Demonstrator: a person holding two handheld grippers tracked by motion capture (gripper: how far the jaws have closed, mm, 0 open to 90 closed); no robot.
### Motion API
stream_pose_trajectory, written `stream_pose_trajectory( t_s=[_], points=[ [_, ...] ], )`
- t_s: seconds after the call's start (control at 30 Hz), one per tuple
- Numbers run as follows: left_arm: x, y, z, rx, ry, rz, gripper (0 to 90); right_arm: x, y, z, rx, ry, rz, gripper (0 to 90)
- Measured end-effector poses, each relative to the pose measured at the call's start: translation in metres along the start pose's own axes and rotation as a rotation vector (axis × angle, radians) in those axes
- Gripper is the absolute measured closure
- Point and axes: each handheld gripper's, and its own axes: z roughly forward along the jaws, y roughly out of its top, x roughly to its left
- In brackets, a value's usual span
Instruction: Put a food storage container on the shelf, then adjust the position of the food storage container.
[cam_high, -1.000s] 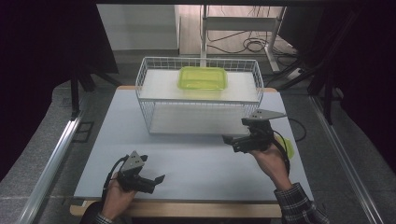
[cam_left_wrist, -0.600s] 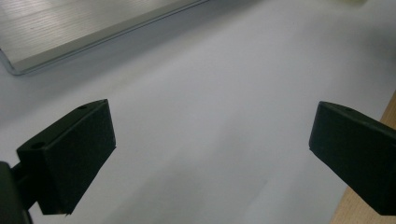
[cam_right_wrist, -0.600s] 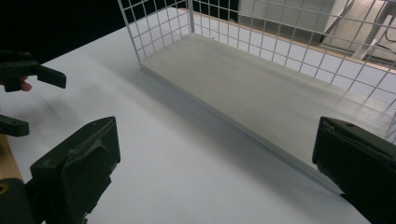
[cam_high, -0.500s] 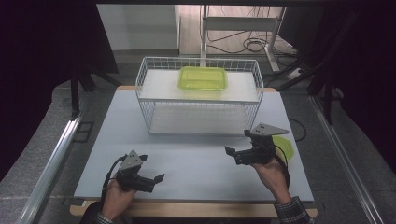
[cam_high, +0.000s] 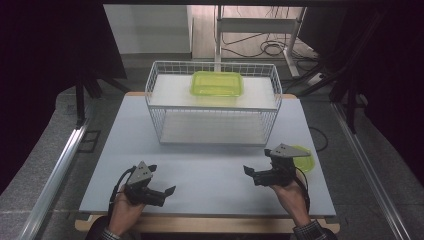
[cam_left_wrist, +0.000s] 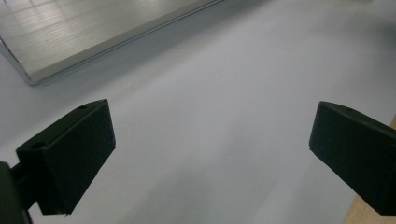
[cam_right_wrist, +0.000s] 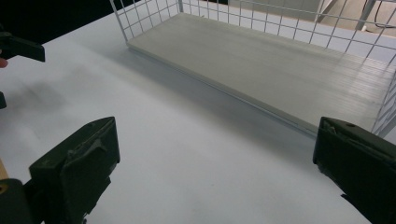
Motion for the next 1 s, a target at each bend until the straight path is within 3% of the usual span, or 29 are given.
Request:
stream_pose_trajectory(
  t_s=[0.27, 0.43, 0.53, 0.7, 0.9, 1.0],
  points=[
    [-0.001, 0.0, 0.0, -0.005, 0.011, 0.016, 0.0, 0.001, -0.02, 0.0, 0.001, -0.001, -0.002, 0.6],
    [-0.002, 0.0, 0.0, -0.002, 0.015, 0.021, 0.0, 0.0, -0.033, 0.004, 0.052, -0.014, 0.009, 0.5],
    [-0.002, 0.0, 0.0, 0.0, 0.016, 0.022, 0.0, -0.003, -0.034, 0.005, 0.06, -0.021, 0.026, 0.0],
    [-0.001, 0.0, 0.001, 0.004, 0.013, 0.023, 0.0, -0.009, -0.034, 0.003, 0.068, -0.076, 0.046, 0.0],
    [-0.002, 0.0, 0.001, 0.011, 0.013, 0.027, 0.0, -0.023, -0.031, -0.004, 0.073, -0.089, 0.093, 0.0],
    [-0.002, 0.0, 0.002, 0.013, 0.013, 0.028, 0.0, -0.03, -0.028, -0.01, 0.07, -0.112, 0.111, 7.0]
  ],
)
